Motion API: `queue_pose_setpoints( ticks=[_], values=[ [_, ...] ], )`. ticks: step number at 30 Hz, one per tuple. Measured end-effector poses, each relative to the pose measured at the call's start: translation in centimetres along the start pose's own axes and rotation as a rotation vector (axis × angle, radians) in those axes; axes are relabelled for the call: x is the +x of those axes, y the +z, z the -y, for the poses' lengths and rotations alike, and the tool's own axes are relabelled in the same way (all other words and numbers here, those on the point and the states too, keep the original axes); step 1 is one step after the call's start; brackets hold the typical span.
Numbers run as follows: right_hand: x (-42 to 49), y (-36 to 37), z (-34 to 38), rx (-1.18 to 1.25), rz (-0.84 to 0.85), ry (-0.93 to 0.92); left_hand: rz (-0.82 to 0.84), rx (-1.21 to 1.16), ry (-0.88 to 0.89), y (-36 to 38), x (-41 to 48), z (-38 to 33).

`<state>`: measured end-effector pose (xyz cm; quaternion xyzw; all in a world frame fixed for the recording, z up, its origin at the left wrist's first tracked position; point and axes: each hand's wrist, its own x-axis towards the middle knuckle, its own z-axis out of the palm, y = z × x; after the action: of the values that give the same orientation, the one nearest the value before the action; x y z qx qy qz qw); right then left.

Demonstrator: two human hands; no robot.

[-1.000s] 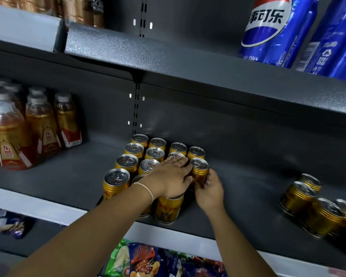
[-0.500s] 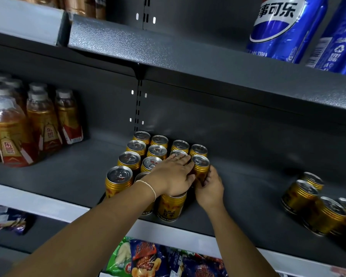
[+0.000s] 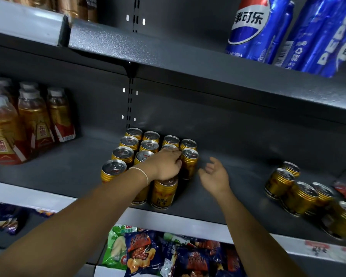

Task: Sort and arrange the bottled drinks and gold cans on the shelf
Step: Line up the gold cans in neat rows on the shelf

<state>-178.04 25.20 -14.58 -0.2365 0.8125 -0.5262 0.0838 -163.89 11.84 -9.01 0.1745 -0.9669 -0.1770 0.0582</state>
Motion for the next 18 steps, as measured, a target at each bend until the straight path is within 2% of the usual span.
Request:
queue_pose_setpoints(
  ticks=[5, 11, 18],
  values=[
    [-0.5, -6.2, -1.5, -0.24, -0.059, -0.033, -0.009, 0.031, -0.026, -0.9, 0.2, -1.2],
    [-0.4, -12.8, -3.1, -0.531, -0.102, -0.081, -0.095, 0.063, 0.098, 1.3, 1.8, -7.8],
    [1.7, -19.6, -4.2, -0.898, -0.139, -0.211, 0.005, 0.049, 0.142, 6.4, 4.0, -15.1]
  ],
)
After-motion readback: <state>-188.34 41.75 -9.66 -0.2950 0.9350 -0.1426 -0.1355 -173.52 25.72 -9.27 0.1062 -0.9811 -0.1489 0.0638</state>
